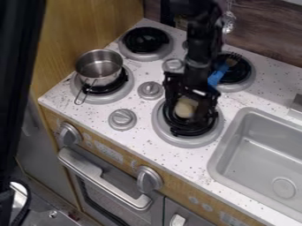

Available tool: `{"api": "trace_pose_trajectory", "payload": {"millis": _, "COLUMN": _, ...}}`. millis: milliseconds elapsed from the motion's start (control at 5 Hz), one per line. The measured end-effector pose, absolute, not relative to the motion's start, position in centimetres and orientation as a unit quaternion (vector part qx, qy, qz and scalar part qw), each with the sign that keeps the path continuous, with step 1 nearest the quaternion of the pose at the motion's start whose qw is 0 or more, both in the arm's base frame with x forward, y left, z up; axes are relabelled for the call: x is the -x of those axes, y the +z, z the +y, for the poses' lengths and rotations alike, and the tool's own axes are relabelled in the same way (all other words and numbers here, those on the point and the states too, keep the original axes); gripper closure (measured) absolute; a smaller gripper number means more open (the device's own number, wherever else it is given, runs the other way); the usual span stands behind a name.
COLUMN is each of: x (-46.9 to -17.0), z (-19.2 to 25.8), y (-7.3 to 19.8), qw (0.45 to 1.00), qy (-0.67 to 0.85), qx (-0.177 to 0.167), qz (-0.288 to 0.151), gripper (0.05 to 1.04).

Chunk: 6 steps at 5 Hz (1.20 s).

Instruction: Moved the egg between the burners at the top of the stove

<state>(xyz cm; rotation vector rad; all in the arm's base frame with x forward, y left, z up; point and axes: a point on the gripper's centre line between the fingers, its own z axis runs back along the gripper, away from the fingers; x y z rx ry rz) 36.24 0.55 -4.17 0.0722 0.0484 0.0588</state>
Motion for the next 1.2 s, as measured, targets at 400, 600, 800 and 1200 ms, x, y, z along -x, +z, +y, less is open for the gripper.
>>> {"api": "trace_pose_trajectory", "payload": {"millis": 400, "x": -36.6, "z": 0.6, "y": -4.8, "qw": 0.999, "qy": 0.026, "qx": -0.031, "qz": 0.030, "gripper": 0.224}}
{"api": "trace_pose_trajectory", "payload": {"millis": 600, "x": -36.8, "z": 0.6, "y": -4.8, "qw": 0.999, "qy": 0.029, "qx": -0.035, "qz": 0.020, "gripper": 0.224}}
{"api": "trace_pose_trajectory", "payload": {"millis": 800, "x": -38.5, "z": 1.8, "y": -2.6, "qw": 0.997, "qy": 0.048, "qx": -0.040, "qz": -0.038, "gripper": 0.227}}
{"api": "trace_pose_trajectory", "payload": {"millis": 1200, "x": -40.7, "z": 9.7, "y": -1.2, "qw": 0.989, "qy": 0.135, "qx": -0.053, "qz": -0.040, "gripper": 0.734}}
